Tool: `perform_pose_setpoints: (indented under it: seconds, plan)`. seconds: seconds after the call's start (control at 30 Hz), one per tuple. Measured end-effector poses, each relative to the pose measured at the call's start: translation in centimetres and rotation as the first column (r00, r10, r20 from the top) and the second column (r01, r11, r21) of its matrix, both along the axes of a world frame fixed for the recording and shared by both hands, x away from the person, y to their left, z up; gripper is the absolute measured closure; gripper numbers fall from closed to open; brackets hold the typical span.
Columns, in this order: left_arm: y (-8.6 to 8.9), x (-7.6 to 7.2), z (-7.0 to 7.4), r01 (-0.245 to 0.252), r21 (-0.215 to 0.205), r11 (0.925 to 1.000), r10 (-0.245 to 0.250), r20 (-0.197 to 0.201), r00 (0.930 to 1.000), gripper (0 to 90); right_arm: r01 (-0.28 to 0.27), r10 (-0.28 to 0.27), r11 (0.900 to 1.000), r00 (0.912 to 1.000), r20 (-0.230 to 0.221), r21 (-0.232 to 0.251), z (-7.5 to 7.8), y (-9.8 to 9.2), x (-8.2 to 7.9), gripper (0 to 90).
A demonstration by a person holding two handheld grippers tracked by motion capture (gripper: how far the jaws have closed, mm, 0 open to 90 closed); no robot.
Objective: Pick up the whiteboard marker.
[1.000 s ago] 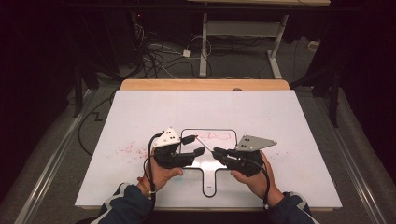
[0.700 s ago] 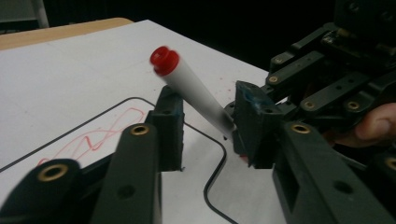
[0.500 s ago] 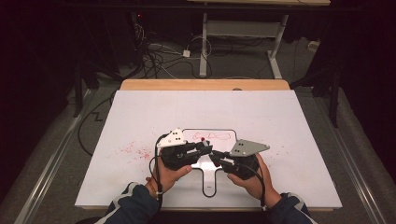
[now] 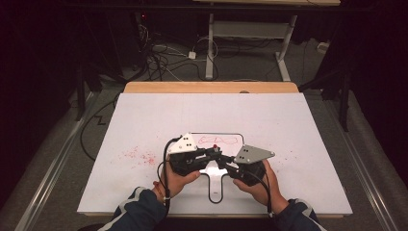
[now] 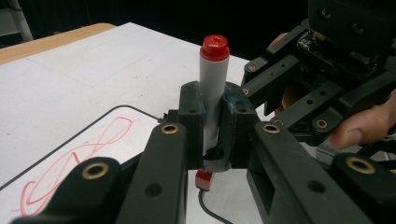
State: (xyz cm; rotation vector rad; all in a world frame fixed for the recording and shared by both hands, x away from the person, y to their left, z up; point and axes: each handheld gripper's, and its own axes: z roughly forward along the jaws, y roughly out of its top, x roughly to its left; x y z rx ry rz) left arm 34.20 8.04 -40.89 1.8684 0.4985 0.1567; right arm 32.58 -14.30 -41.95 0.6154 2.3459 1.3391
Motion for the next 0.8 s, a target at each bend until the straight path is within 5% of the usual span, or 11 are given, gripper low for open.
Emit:
perform_pose_setpoints:
  seconds: [0.23,0.43,0.8]
  plan:
    - [-0.6,-0.1,0.2,-0.015,0.039,0.9991,0.014,0.038,0.9992,78.7,0.001,-0.001,1.000,1.0000,0.006,-0.012,-0.3,0.2,0.4,67.8]
    - [-1.0,0.1,0.2,-0.040,0.066,0.9970,0.037,0.052,0.9980,78.7,0.040,-0.040,0.999,0.9992,0.008,-0.019,-0.2,0.5,0.9,72.9]
    - [-1.7,0.6,0.2,-0.117,0.149,0.9818,0.102,0.107,0.9891,78.7,0.072,-0.072,0.996,0.9973,0.013,-0.046,-0.5,0.9,2.3,75.5]
